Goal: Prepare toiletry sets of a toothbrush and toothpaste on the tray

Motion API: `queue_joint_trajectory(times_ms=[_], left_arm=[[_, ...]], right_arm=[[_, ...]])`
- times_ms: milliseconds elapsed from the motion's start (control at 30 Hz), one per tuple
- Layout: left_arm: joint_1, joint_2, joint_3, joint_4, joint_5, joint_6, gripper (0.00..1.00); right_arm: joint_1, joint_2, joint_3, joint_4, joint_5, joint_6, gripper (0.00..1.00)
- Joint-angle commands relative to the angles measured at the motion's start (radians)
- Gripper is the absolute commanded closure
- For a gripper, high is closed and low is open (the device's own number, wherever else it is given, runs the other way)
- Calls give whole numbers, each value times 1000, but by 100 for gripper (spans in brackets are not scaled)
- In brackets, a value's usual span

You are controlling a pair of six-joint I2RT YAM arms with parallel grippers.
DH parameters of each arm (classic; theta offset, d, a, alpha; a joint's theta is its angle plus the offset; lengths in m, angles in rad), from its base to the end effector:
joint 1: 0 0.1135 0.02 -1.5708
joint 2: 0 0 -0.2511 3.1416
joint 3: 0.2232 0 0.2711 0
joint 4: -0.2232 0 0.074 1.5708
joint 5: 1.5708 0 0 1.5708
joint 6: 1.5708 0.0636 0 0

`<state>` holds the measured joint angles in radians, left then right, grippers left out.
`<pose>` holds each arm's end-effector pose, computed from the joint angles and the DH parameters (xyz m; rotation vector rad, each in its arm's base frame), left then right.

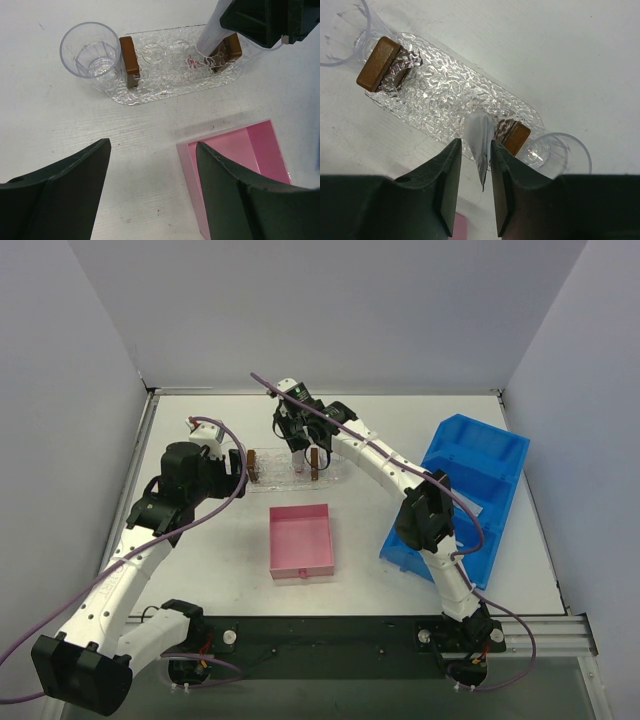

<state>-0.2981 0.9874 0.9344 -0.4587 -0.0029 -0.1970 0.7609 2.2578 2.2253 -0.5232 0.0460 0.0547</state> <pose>0.2570 -0.0788 0.3016 0.1042 2.0937 -0.2977 0.4092 0.3856 0.2865 -0.7198 2.0329 0.4301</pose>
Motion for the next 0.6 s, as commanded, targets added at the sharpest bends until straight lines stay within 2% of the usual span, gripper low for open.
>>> queue_joint_trajectory(times_ms=[0, 133, 267, 567], left_arm=[[4, -10, 4, 48, 3, 16, 21], [4, -9, 6, 49, 3, 19, 21], [4, -7, 9, 48, 1, 21, 21], [4, -1, 30, 45, -2, 33, 21]], right_arm=[[0, -6, 8, 17, 0, 0, 73], [2, -10, 19, 19, 8, -3, 67], [0, -17, 28, 17, 11, -4, 53], [0, -56, 80, 28, 12, 10, 42]])
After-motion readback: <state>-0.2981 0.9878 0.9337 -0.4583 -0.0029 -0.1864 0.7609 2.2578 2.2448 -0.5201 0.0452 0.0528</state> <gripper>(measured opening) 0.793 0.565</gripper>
